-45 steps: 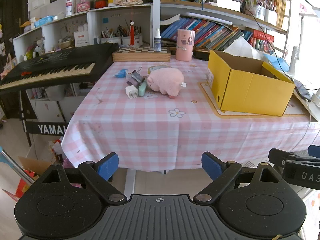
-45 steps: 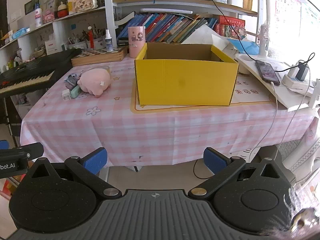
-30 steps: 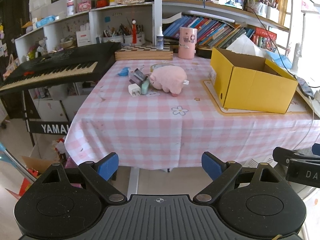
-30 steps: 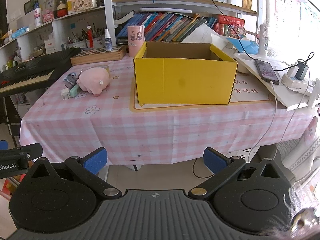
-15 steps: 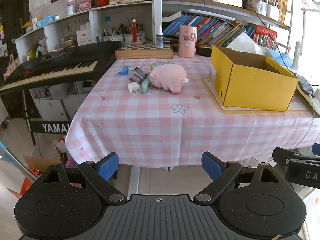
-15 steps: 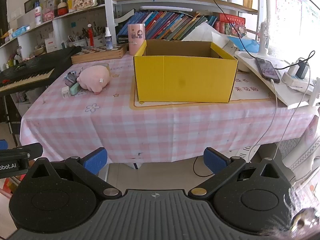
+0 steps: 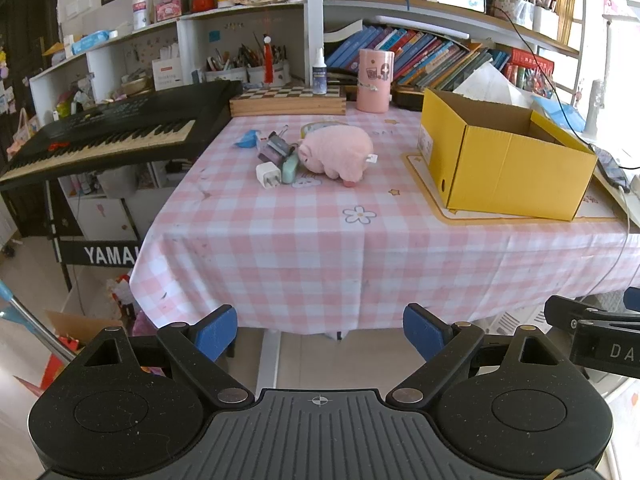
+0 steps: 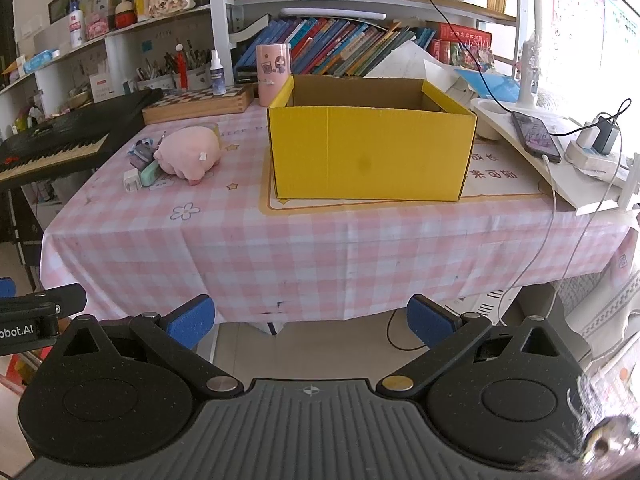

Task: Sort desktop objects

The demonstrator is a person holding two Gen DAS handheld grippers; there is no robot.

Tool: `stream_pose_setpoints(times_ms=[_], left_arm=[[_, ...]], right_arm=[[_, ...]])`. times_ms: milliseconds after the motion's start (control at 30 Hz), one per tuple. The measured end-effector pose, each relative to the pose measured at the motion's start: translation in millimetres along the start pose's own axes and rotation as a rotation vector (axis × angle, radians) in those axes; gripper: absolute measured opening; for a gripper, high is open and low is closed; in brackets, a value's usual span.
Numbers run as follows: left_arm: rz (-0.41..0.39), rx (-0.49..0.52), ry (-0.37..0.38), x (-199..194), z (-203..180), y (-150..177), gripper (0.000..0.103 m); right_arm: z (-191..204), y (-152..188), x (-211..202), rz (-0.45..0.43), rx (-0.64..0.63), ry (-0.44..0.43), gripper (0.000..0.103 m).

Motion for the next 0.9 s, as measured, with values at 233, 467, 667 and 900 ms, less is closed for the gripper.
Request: stream_pose_setpoints(times_ms=[233,467,667,900], left_arm=[[-0.001,0.001,-0.002,0.5,-0.1,1.1,0.092],[0.0,0.001,-0.002,0.5,-0.1,1.6,0.092],[0.002,0.002,-0.002,0.6,-0.2,1.9,0.092],[0.002,0.002,-0.001,2.5,3.3,1.4,0.092]], right_arm=[[0.5,0.0,0.5,-0.001,-0.001,0.0,0.103],[0.9,-0.3,0.9,0.001,-0.003,0.001,0.103],[2.5,-1.9,1.4,0.002,-0.004,0.002,0.103],[3.1,-2.1,1.8,0.001,-0.005,0.002,0.103]])
Point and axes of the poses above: each gripper's, at about its wrist camera, not at the fingertips, and x roughly the way its jaws point, z to its left, y to its underside, the point moved 1 cm from there along x, roughly the way its jaws point, and after that the axes turned 15 degrees about z, right-handed, at the moved point
